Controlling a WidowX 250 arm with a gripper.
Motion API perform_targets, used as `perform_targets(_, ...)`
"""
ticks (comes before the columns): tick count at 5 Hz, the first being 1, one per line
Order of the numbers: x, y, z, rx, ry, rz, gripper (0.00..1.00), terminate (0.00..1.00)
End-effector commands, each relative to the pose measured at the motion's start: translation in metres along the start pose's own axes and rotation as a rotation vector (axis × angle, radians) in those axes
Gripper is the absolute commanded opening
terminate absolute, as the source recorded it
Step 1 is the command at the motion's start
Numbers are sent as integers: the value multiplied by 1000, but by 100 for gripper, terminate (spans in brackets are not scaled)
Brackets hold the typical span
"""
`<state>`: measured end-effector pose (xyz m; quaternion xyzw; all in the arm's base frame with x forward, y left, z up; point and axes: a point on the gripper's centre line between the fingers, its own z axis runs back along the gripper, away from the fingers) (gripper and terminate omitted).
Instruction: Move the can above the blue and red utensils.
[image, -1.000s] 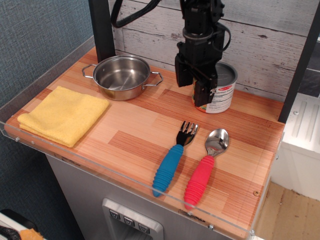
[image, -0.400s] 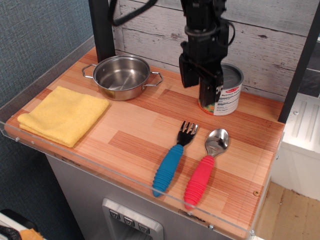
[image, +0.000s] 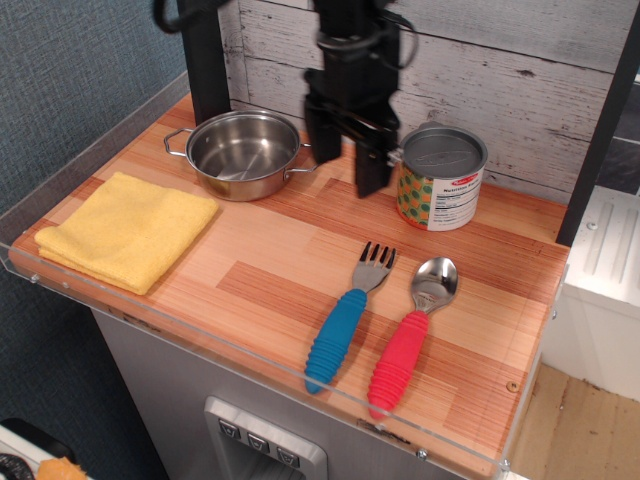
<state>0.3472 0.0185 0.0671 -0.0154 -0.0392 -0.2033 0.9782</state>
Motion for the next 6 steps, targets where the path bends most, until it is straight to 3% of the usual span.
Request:
perform_targets(1,-51,16,42,-40,-39,244,100,0)
perform_targets(3,-79,-13,50,-94,-56,275,100,0)
perform_targets(5,-94,-31,47,-230,-64,381,100,0)
perform_targets(6,-94,-31,47,-230,-64,381,100,100)
